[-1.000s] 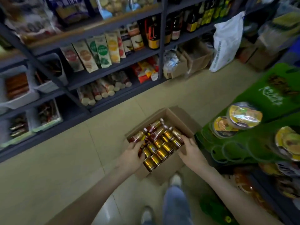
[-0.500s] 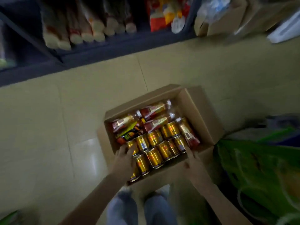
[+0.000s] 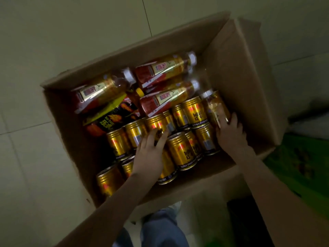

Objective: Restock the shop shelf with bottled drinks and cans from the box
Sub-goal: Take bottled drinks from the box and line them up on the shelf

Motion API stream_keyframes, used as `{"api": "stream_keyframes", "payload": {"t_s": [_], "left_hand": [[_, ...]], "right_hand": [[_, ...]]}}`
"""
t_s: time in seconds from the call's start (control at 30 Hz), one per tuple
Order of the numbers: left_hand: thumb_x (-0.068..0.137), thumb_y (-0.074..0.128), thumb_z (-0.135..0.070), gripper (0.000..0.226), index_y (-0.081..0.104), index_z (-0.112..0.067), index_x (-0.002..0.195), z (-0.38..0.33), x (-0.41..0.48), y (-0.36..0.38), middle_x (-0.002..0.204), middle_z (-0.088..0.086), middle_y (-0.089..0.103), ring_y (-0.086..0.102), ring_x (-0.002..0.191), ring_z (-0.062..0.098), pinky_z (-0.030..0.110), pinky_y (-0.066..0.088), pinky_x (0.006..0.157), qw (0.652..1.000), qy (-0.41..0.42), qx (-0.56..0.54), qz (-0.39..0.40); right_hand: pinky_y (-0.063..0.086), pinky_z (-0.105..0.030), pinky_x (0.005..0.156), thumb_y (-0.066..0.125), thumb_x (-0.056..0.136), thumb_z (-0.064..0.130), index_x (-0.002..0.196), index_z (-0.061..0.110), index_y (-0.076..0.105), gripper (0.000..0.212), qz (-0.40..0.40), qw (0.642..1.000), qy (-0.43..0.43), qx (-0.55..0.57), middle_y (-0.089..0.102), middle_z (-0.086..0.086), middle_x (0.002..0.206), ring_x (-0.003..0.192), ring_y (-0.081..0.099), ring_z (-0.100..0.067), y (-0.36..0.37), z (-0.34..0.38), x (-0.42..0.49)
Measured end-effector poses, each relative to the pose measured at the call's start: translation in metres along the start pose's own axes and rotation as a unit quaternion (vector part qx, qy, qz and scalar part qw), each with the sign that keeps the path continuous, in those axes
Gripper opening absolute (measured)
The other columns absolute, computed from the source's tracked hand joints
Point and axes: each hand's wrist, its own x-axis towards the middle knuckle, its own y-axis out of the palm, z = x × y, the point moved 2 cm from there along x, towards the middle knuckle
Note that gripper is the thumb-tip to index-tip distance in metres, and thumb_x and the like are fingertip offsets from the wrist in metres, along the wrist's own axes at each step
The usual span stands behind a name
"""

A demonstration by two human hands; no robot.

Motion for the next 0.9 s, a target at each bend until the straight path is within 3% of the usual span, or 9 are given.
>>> {"api": "stream_keyframes", "payload": {"t_s": [0.17,0.37,0.43,0.53,0.6,0.67,0.73,0.83,0.9], "left_hand": [[0.086,0.046,0.006,0.095,-0.006,-0.039,0.151,0.008,-0.001,-0.005,0.159,0.003,-0.005,0.005,0.146,0.026,0.037,0.027,0.116,1.0,0.008,-0.02,-0.005],[0.093,0.045,0.0,0.081,0.006,-0.04,0.151,0.01,-0.011,-0.036,0.159,0.009,0.0,0.014,0.146,0.029,0.04,0.032,0.113,0.995,0.013,-0.098,-0.024],[0.097,0.044,-0.008,0.07,0.013,-0.042,0.15,0.012,-0.016,-0.053,0.159,0.009,0.008,0.035,0.136,0.025,0.028,0.043,0.103,0.985,0.025,-0.169,-0.022],[0.1,0.045,-0.024,0.061,0.016,-0.049,0.147,0.013,-0.023,-0.081,0.157,0.003,0.019,0.057,0.079,0.001,0.004,0.044,0.063,0.948,0.008,-0.318,0.022],[0.099,0.046,-0.039,0.058,0.015,-0.056,0.145,0.012,-0.026,-0.097,0.156,-0.009,0.022,0.053,0.098,-0.007,0.0,0.039,0.075,0.912,-0.002,-0.407,0.052],[0.093,0.05,-0.054,0.061,0.012,-0.064,0.14,0.013,-0.029,-0.109,0.152,-0.014,0.033,0.047,0.126,0.008,0.021,0.04,0.099,0.866,0.004,-0.496,0.06],[0.086,0.059,-0.058,0.072,0.008,-0.069,0.135,0.024,-0.033,-0.119,0.134,-0.009,0.056,0.061,0.113,0.018,0.041,0.053,0.088,0.819,-0.013,-0.573,0.024],[0.077,0.069,-0.05,0.085,0.013,-0.053,0.141,0.064,-0.046,-0.136,0.123,-0.012,0.06,0.062,0.107,0.005,0.033,0.054,0.088,0.791,-0.046,-0.604,-0.08],[0.076,0.075,-0.047,0.087,0.024,-0.037,0.145,0.097,-0.056,-0.145,0.121,-0.007,0.062,0.063,0.109,0.009,0.03,0.054,0.086,0.778,-0.054,-0.612,-0.132]], "right_hand": [[0.035,-0.057,0.1,0.058,0.09,0.025,0.145,0.042,-0.02,0.097,0.055,0.997,-0.033,0.048,0.017,-0.021,0.149,0.129,0.033,-0.044,-0.017,-0.006,0.014],[0.041,-0.061,0.092,0.059,0.086,0.021,0.147,0.045,-0.008,0.093,-0.04,0.996,-0.023,0.08,0.033,-0.021,0.138,0.117,0.041,-0.048,-0.031,0.004,-0.022],[0.042,-0.062,0.091,0.061,0.086,0.018,0.147,0.047,-0.007,0.095,-0.079,0.985,-0.041,0.146,0.036,-0.018,0.134,0.116,0.044,-0.044,-0.045,0.019,-0.04],[0.042,-0.051,0.095,0.064,0.086,0.015,0.146,0.049,-0.009,0.1,-0.097,0.961,-0.063,0.249,0.033,-0.01,0.142,0.125,0.042,-0.029,-0.073,0.057,-0.073],[0.041,-0.041,0.095,0.062,0.088,0.016,0.144,0.053,-0.008,0.097,-0.061,0.938,-0.082,0.333,0.03,-0.001,0.149,0.126,0.037,-0.013,-0.087,0.093,-0.096],[0.047,-0.04,0.095,0.061,0.089,0.019,0.143,0.056,-0.005,0.093,-0.009,0.909,-0.136,0.394,0.035,0.005,0.148,0.126,0.042,-0.01,-0.095,0.136,-0.116],[0.051,-0.035,0.093,0.06,0.09,0.02,0.144,0.055,-0.002,0.09,0.042,0.881,-0.187,0.432,0.037,0.011,0.147,0.127,0.045,-0.007,-0.095,0.18,-0.133],[0.04,-0.005,0.091,0.06,0.091,0.019,0.143,0.058,-0.003,0.09,0.092,0.854,-0.254,0.444,0.022,0.039,0.141,0.128,0.028,0.019,-0.091,0.229,-0.145],[0.034,-0.001,0.089,0.055,0.095,0.026,0.137,0.065,0.001,0.079,0.161,0.842,-0.283,0.43,0.015,0.052,0.129,0.121,0.023,0.028,-0.089,0.249,-0.142]]}}
